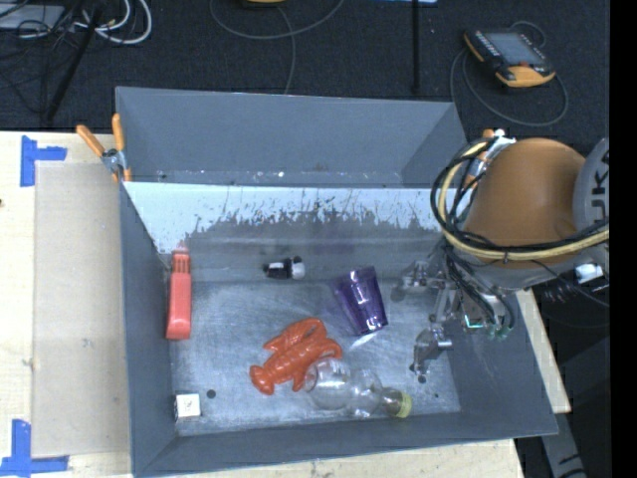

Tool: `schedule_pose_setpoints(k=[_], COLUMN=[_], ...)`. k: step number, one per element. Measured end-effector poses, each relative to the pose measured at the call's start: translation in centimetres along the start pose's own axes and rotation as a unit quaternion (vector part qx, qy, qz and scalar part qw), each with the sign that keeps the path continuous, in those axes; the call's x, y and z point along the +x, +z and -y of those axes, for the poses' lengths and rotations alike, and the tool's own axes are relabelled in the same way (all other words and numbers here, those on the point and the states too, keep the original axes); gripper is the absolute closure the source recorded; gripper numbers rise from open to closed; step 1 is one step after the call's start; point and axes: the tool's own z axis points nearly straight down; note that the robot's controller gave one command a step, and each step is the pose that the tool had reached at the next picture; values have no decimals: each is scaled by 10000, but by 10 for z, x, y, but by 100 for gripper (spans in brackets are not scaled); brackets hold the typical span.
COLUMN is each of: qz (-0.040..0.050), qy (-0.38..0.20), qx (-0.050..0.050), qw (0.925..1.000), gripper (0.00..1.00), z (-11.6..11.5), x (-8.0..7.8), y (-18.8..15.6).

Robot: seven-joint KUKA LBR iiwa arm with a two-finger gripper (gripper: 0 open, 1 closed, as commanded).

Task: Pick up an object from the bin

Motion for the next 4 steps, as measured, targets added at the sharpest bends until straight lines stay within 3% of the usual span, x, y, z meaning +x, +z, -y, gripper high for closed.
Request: schedule_pose_setpoints(k=[3,4], qz=[56,51], qy=[-23,-978], qx=[5,4], qw=[10000,9952], gripper=[0,0], z=[-1,32], x=[-1,-14], y=[-3,17])
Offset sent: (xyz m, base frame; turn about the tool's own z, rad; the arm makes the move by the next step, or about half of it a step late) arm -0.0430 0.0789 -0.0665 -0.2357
